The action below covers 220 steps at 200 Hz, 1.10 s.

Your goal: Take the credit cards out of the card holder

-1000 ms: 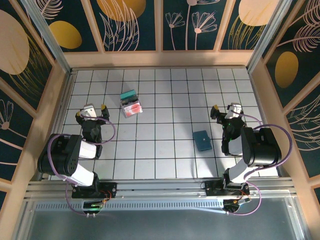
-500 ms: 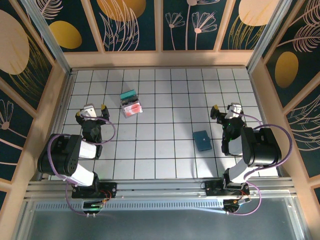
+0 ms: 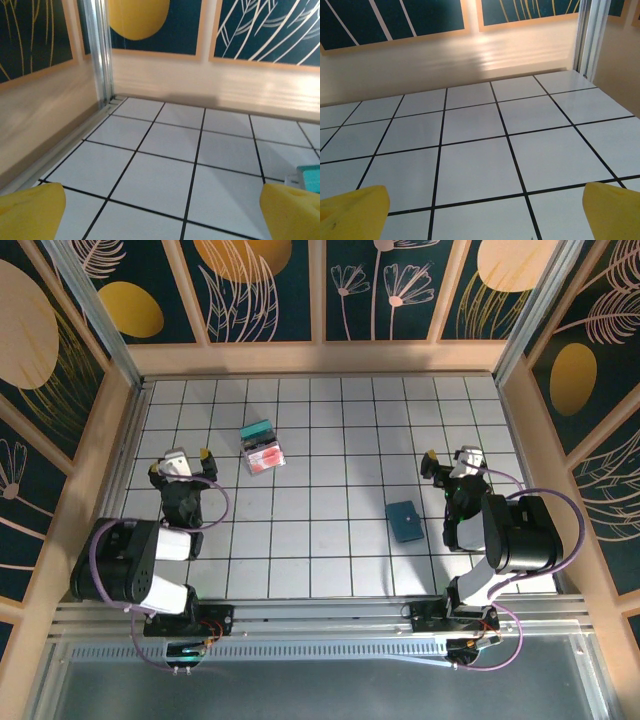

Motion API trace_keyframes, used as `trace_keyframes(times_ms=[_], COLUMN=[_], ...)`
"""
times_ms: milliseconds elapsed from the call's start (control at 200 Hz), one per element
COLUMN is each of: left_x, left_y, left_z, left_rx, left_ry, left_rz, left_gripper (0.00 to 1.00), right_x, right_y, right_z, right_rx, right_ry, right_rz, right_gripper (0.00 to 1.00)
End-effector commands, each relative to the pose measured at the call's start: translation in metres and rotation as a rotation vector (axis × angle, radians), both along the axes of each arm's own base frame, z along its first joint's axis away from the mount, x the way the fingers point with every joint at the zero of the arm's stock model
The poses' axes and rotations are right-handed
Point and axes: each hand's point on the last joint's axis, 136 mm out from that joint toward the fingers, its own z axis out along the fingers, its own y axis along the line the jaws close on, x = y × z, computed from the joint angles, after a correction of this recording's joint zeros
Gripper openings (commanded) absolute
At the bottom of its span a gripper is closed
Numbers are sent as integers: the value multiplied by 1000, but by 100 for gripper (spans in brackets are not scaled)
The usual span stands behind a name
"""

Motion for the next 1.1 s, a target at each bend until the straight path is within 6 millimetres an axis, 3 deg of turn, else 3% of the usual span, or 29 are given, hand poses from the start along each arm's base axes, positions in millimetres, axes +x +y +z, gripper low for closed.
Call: trace_keyframes(times_ms=[0, 360, 606, 791, 901, 1096], left_x=[-9, -30, -31, -27, -26, -34], left_y=[7, 20, 5, -28, -55, -108], left_z=[13, 68, 95, 117, 117, 107], left_rx=[-6, -102, -316, -461, -512, -524], left_ry=[-27, -110, -117, -118, -86, -7], left_rz=[31, 105, 18, -172, -275, -368], left_gripper=[99, 99, 99, 99, 99, 99], right_x=[-3, -12, -19, -31, -39, -60], right_y=[-2, -8, -11, -15, -18, -4], right_z=[11, 40, 66, 68, 62, 47], right_rx=[13, 19, 118, 233, 278, 358], right_ry=[-30, -66, -24, 64, 158, 313], right_rz=[-21, -58, -87, -141, -182, -149], right_gripper=[99, 99, 99, 99, 99, 99])
